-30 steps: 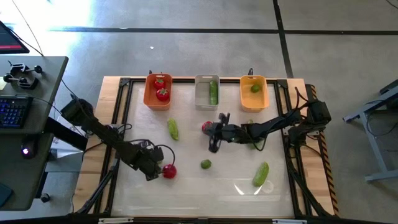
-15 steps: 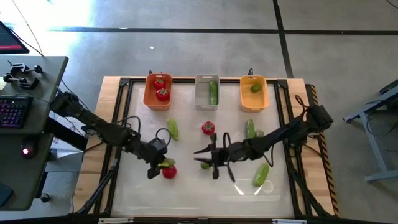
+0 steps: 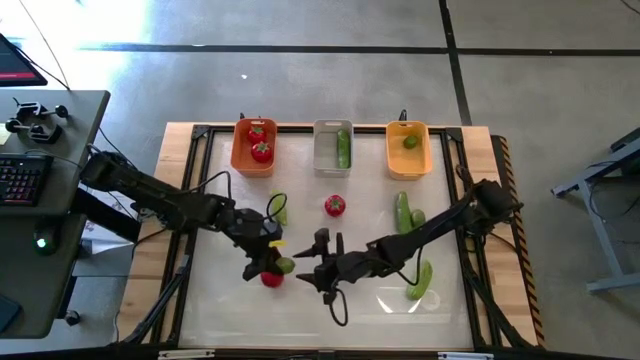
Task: Sort produce into baskets
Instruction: Put the bottom left lime into the yellow bin
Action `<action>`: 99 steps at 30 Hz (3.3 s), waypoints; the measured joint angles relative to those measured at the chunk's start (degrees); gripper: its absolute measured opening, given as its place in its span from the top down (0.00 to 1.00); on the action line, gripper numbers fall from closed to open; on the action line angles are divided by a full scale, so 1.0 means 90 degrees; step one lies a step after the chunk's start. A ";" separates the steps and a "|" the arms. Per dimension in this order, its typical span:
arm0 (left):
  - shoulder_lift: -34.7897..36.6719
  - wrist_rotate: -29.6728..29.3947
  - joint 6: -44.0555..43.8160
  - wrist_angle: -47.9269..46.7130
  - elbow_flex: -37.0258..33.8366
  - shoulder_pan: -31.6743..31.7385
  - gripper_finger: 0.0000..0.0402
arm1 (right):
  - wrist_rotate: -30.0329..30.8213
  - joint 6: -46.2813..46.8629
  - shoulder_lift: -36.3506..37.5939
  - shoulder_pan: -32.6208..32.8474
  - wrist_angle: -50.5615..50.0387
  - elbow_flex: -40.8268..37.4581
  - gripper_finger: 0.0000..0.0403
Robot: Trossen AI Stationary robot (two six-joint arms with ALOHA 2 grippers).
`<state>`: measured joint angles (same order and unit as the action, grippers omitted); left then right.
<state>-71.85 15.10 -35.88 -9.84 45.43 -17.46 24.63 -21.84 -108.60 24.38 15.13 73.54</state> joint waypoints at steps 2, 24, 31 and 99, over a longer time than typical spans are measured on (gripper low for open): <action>0.0002 0.0040 0.0002 0.0130 0.0000 0.0010 0.69 | 0.0207 -0.0018 -0.0038 0.0005 0.0013 0.0067 0.41; -0.0393 0.0272 -0.0095 0.0898 -0.0019 0.0020 0.65 | -0.0974 0.0089 -0.0036 -0.0199 0.0177 0.0068 0.71; -0.0342 -0.0572 0.0546 0.0772 -0.0003 0.0013 0.44 | -0.0824 0.0202 -0.0031 -0.0222 0.0014 0.0063 0.73; -0.0126 -0.2355 0.3999 0.4738 -0.2465 0.2571 0.31 | -0.1245 0.2939 0.0624 -0.7837 -0.6933 0.0068 0.73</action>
<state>-72.99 -6.09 0.11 32.80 23.24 5.68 13.42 4.61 -102.98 -46.15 -47.27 74.15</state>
